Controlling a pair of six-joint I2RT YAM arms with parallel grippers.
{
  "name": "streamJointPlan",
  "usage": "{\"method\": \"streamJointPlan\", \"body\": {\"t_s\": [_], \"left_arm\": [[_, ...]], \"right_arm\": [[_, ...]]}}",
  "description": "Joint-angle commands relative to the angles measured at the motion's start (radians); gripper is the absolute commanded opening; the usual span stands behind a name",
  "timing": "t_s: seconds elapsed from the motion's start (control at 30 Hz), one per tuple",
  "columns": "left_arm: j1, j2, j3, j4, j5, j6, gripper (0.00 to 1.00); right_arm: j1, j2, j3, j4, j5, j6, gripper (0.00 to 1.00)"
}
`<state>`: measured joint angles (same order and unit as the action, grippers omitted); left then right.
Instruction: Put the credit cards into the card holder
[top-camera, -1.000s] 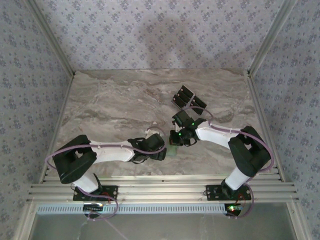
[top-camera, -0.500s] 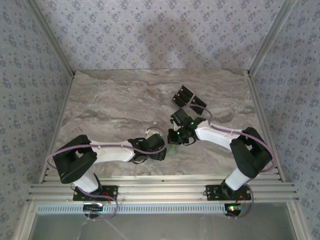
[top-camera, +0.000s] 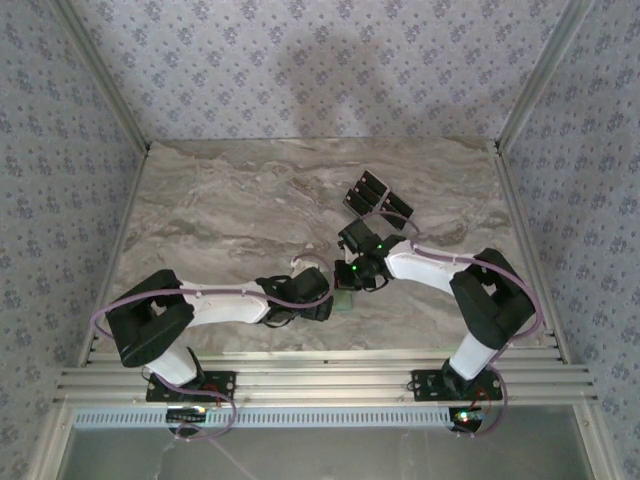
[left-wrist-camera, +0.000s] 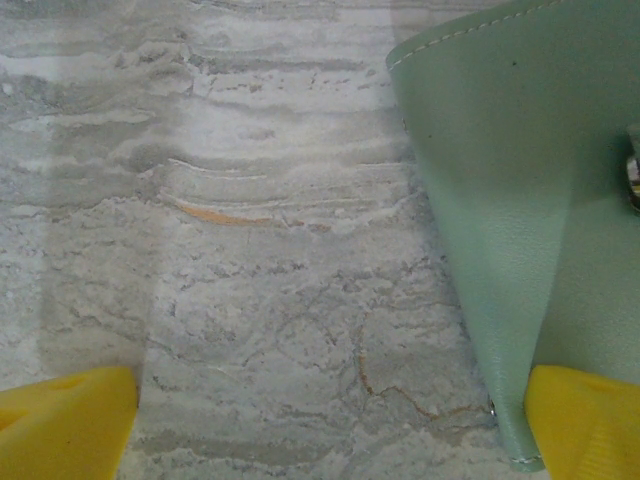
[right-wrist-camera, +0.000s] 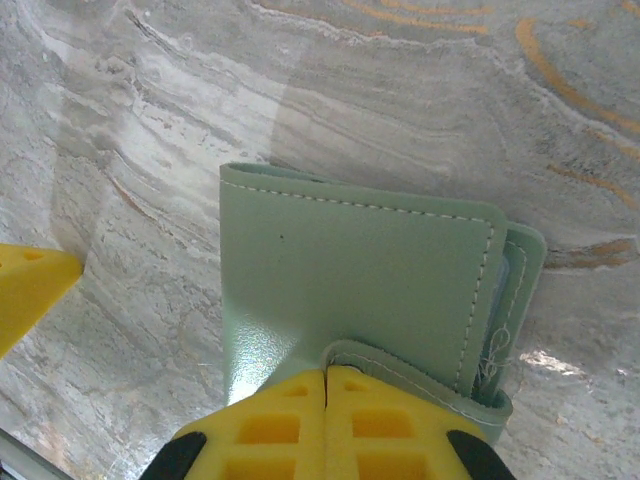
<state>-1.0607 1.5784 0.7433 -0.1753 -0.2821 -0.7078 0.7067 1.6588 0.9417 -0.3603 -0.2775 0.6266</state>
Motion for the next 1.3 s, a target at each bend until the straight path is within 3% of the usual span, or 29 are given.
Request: {"method": "streamJointPlan", "body": {"t_s": [0.0,1.27], "left_arm": [[-0.007,0.031,-0.013,0.011,0.024,-0.008,1.0],[-0.007,0.025,-0.002,-0.002,0.013,-0.002,1.0]], "right_arm": [[0.003,0.028,0.005,-0.013,0.007,-0.021,0.0],[-0.054,0.061,-0.233,0.044,0.046,0.065,0.0]]}}
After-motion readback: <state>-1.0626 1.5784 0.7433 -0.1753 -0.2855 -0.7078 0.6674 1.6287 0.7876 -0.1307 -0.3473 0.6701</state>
